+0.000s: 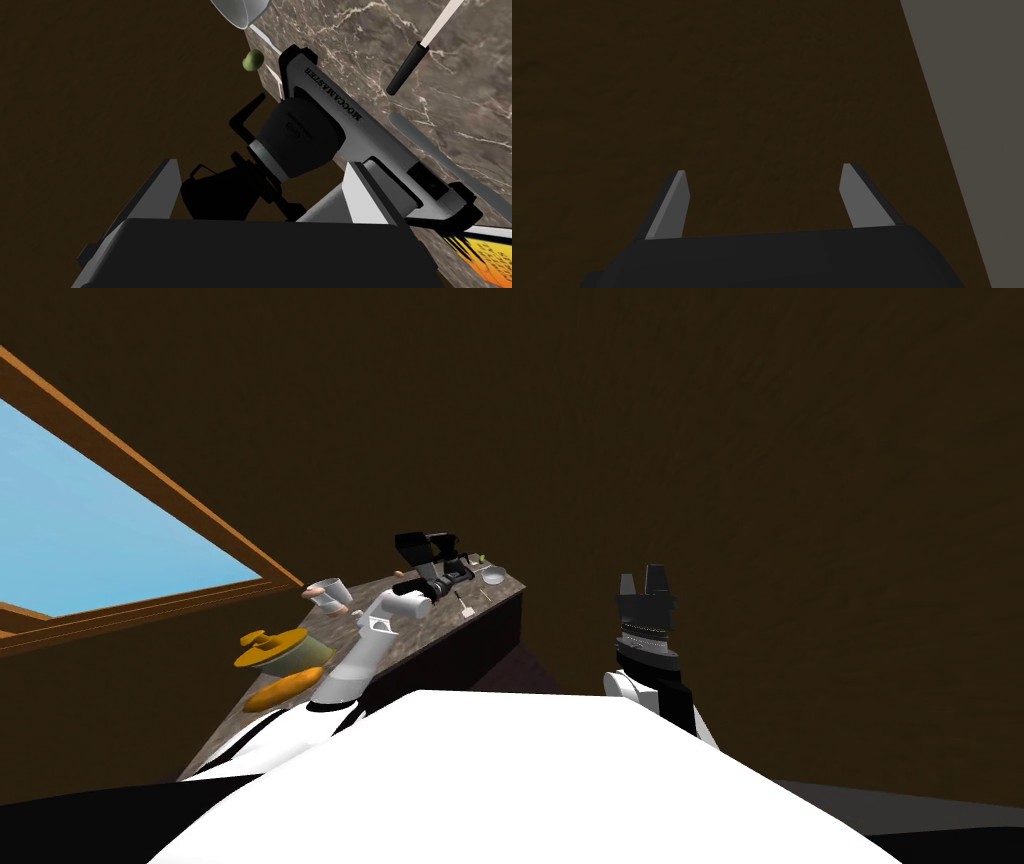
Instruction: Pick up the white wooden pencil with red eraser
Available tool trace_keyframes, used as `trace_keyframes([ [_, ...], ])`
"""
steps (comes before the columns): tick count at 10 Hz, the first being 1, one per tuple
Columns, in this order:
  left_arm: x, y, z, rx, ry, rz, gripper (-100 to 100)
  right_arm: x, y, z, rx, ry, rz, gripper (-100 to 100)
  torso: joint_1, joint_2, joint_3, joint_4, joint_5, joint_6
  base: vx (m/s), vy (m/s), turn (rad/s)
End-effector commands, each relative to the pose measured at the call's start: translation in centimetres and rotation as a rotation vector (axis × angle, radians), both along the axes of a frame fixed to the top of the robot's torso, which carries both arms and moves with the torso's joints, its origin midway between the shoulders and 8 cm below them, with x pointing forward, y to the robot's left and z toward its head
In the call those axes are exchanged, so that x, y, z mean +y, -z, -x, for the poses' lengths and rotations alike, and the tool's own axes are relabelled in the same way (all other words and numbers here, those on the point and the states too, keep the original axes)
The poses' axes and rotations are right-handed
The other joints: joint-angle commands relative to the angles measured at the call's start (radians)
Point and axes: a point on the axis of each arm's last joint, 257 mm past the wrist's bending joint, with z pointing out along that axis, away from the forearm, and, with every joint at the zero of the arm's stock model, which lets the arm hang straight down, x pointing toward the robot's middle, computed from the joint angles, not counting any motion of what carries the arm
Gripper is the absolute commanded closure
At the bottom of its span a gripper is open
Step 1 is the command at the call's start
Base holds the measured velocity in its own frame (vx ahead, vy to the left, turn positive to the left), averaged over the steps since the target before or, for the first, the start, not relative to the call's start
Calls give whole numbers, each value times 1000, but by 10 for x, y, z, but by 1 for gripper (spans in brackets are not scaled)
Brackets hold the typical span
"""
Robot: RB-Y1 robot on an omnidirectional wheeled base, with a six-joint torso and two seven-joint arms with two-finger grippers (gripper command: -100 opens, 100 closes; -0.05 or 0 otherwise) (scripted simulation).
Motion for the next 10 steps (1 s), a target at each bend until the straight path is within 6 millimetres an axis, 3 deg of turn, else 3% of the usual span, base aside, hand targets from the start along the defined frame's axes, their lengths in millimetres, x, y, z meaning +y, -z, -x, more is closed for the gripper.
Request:
trace_keyframes([
  [1,4,7,-2,52,0,-5,-100,0,0,0,0,0,0,0,0,0,0,0,0,0,13,-17,-179],
  [10,19,48,8,295,-20,-17,-100,0,0,0,0,0,0,0,-1,0,0,0,0,0,10,-14,-94],
])
